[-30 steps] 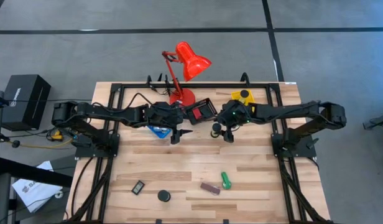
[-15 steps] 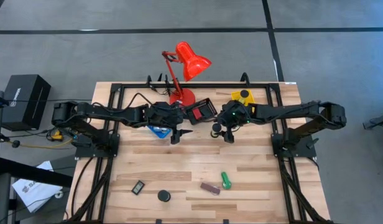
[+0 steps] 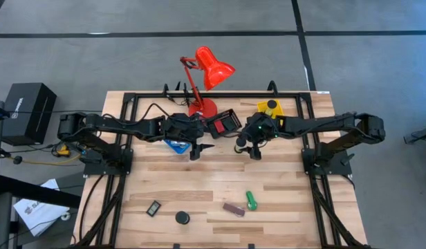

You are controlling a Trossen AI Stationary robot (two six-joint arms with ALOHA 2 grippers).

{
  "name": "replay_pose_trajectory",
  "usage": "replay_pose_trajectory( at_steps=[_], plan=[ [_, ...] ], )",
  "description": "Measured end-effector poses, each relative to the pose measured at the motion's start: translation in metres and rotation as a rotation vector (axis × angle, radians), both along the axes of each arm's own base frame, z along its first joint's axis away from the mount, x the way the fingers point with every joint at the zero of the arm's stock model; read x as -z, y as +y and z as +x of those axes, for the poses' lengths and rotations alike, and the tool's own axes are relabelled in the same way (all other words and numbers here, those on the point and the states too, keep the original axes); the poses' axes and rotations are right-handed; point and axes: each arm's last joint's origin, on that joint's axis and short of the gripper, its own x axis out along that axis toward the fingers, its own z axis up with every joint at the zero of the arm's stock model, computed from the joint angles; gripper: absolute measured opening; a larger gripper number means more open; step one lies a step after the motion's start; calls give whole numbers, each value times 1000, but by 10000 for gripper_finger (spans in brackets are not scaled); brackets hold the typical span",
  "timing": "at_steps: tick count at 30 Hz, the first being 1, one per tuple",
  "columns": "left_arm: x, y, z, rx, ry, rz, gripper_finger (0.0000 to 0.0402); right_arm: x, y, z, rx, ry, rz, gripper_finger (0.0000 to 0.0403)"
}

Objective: Pick & Place Office items
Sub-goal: Put the green hourglass into the yellow bin

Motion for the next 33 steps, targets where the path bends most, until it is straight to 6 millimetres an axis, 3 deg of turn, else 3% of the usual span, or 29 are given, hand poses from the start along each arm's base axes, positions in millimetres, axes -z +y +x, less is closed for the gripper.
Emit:
replay_pose_trajectory(
  at_steps=[13,20,33],
  plan=[
    [0,0,0,0,-1,0,269,4,1,-4,-35,58,-21,304],
    [-1,0,0,0,-5,0,269,-14,-1,3,-35,40,-25,304],
    [-1,0,0,0,-5,0,269,-14,1,3,-43,50,-22,304]
  ],
)
